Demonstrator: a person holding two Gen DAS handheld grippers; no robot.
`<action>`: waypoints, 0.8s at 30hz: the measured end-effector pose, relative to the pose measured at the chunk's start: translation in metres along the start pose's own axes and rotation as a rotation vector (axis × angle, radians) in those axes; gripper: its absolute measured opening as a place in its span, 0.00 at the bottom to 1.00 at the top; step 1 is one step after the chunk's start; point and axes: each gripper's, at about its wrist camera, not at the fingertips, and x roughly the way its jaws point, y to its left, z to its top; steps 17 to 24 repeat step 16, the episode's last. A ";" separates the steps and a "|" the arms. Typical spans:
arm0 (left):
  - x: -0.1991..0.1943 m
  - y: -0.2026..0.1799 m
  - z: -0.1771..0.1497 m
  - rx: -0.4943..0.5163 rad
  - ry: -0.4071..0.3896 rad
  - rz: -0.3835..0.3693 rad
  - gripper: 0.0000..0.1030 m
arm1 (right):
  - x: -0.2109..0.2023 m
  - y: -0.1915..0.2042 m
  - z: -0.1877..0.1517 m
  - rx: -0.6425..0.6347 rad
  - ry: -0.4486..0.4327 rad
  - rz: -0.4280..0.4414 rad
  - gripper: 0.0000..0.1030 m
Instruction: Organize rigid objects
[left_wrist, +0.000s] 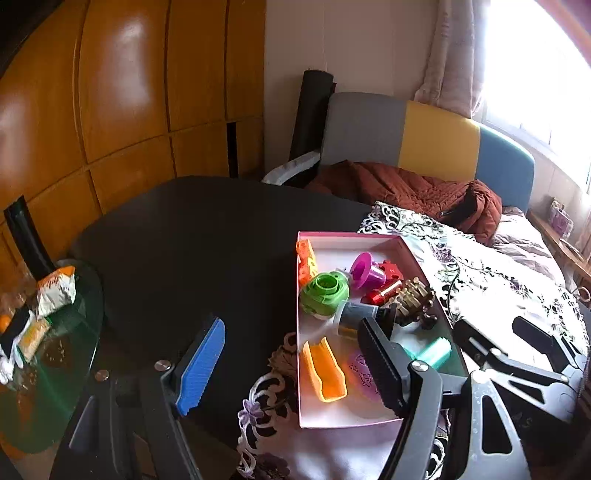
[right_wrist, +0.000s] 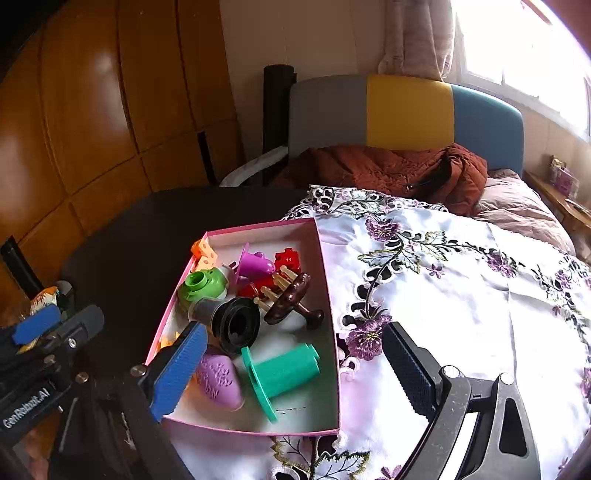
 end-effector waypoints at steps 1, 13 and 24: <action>0.001 0.000 -0.001 -0.001 0.010 -0.001 0.73 | -0.001 0.000 0.000 0.002 -0.002 0.000 0.94; -0.006 -0.001 -0.002 0.016 -0.060 0.010 0.65 | 0.002 0.005 -0.003 -0.008 0.020 0.013 0.95; -0.005 0.000 -0.002 0.015 -0.050 0.005 0.64 | 0.003 0.005 -0.003 -0.010 0.019 0.009 0.95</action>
